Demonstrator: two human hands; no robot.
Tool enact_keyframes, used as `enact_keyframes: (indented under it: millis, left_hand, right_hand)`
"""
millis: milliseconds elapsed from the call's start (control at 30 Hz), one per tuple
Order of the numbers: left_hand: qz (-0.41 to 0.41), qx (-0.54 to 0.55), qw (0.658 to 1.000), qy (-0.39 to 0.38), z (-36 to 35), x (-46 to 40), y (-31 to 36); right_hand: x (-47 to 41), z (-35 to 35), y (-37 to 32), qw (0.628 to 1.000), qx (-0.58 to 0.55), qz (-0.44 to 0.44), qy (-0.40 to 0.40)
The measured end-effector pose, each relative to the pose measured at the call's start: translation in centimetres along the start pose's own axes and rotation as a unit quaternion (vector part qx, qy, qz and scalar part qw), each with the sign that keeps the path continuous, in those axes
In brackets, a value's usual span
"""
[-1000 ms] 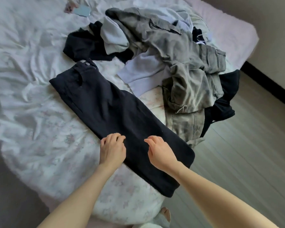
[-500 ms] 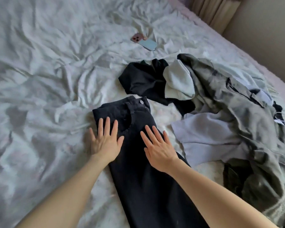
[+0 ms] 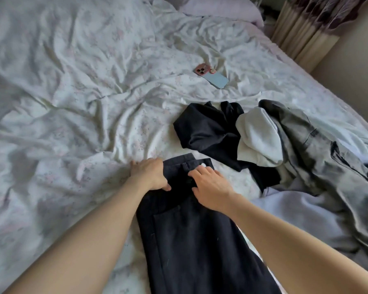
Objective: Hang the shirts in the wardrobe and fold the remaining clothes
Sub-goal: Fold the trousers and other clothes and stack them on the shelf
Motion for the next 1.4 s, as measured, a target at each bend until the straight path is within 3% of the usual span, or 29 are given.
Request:
enact_keyframes:
  millis: [67, 133, 233, 400, 467, 700, 900, 1033, 1133, 1233, 1300, 1333, 1400]
  left_hand:
    - [-0.015, 0.057, 0.998, -0.018, 0.5, 0.6, 0.1]
    - [-0.053, 0.066, 0.996, 0.038, 2.1, 2.2, 0.7]
    - [-0.112, 0.069, 0.981, 0.140, 3.7, 6.6, 1.3]
    - [-0.200, 0.130, 0.952, 0.190, 3.1, 14.3, 2.4]
    - [-0.205, 0.185, 0.941, 0.196, 3.0, 17.2, 3.0]
    - [-0.244, 0.237, 0.920, 0.194, 1.1, 26.6, 6.0]
    - [-0.274, 0.182, 0.931, 0.160, -4.5, 35.0, 9.3]
    - [-0.221, 0.095, 0.970, 0.031, -12.3, 36.8, 9.9]
    - [-0.191, 0.060, 0.979, -0.028, -15.4, 37.5, 9.6]
    - [-0.210, 0.105, 0.967, 0.100, -11.8, 38.1, 9.6]
    - [-0.208, 0.128, 0.948, 0.203, -9.0, 37.5, 9.4]
    - [-0.191, 0.125, 0.946, 0.232, -8.2, 36.7, 9.4]
    - [-0.137, 0.099, 0.954, 0.248, -7.4, 33.8, 9.5]
  right_hand:
    - [-0.1, 1.5, 0.2, 0.999, -0.009, -0.007, 0.046]
    - [0.3, 2.7, 0.3, 0.997, -0.001, 0.000, 0.072]
    - [1.1, 4.2, -0.3, 0.997, 0.049, 0.033, 0.046]
    - [3.2, 7.3, -2.7, 0.982, 0.137, 0.128, -0.008]
    - [5.1, 7.6, -3.4, 0.975, 0.163, 0.147, -0.036]
    - [15.8, 7.8, -4.4, 0.980, 0.122, 0.160, 0.010]
    - [28.1, 4.0, -4.7, 0.983, 0.074, 0.131, 0.101]
    - [32.1, -3.0, -4.6, 0.994, 0.034, 0.095, 0.037]
    - [33.6, -8.5, -4.0, 0.996, 0.013, 0.054, -0.076]
    - [33.8, -8.6, -4.0, 0.998, 0.000, 0.026, -0.064]
    - [32.9, -5.6, -4.3, 0.999, 0.008, 0.023, 0.045]
    - [32.4, -3.9, -4.5, 0.994, 0.013, 0.018, 0.107]
    - [30.5, -2.2, -4.6, 0.988, 0.012, -0.001, 0.154]
Point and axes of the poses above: each hand's wrist, its own x-axis away from the middle knuckle, its own z-axis out of the back of the hand, y = z × x, the point moved 10 cm from there along -x, towards the middle knuckle, and after that the axes turned 8 degrees about z, right-handed, at the moved point
